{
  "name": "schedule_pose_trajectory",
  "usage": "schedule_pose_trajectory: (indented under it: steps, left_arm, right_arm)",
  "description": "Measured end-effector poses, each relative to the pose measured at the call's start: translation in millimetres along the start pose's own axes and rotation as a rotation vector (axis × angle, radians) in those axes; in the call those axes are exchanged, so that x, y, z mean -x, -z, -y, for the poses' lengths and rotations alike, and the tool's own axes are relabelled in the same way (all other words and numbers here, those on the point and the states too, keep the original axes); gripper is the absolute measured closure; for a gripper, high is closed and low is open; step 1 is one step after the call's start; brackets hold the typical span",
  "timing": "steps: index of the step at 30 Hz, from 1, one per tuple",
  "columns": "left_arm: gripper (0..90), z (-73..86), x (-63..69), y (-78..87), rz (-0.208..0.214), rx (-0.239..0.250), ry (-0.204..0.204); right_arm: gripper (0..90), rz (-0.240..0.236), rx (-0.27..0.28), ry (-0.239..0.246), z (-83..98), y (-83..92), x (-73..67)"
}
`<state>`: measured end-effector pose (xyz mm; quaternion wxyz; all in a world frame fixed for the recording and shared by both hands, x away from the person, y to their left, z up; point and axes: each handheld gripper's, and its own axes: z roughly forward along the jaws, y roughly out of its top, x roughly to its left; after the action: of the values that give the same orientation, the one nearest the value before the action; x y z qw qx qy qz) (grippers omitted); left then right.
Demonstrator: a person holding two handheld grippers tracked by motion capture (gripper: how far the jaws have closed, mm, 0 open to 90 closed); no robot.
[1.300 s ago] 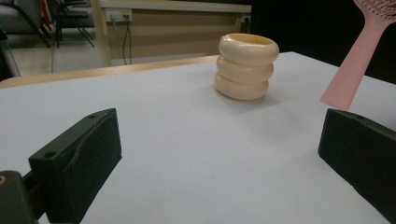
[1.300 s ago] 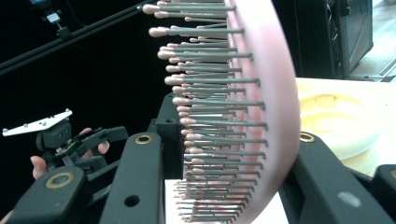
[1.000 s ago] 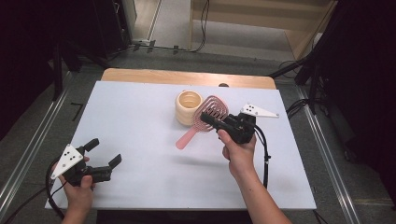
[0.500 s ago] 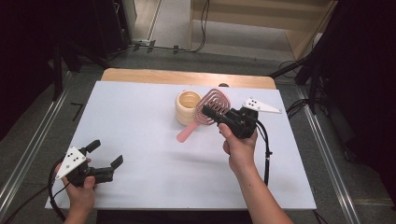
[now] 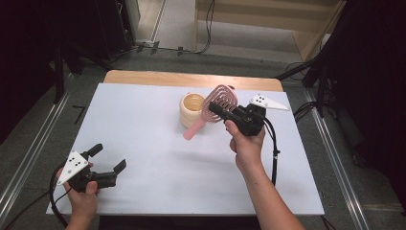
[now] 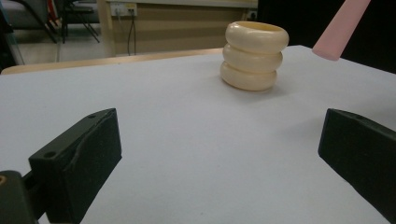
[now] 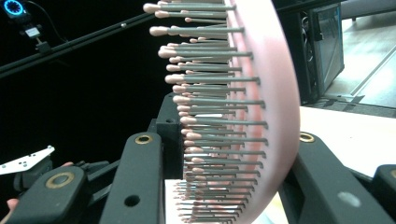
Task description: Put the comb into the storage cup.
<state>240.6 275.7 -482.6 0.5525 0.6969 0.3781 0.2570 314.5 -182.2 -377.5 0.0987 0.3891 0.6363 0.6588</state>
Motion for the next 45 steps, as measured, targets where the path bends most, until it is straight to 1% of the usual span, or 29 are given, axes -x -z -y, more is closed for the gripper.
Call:
schedule_pose_trajectory:
  steps: [6,14,23,39,45]
  left_arm:
    - [0.0,-0.1,0.1,0.3,0.000,-0.001,-0.003]
    - [0.0,0.0,0.2,0.3,0.000,-0.001,-0.001]
    - [0.0,0.1,0.1,0.2,0.003,-0.002,0.001]
    - [0.0,0.1,0.2,0.3,0.002,0.000,0.000]
    - [0.0,0.1,0.1,0.4,0.004,0.002,0.001]
  right_arm:
    - [61.3,0.009,0.002,0.010,-6.9,-2.3,1.2]
    - [61.3,0.012,0.018,0.031,-19.4,-6.4,0.3]
    - [61.3,0.023,0.033,0.038,-28.8,-11.0,3.8]
    - [61.3,0.052,0.070,0.035,-42.8,-17.2,17.5]
    - [61.3,0.070,0.072,0.040,-46.4,-20.6,24.5]
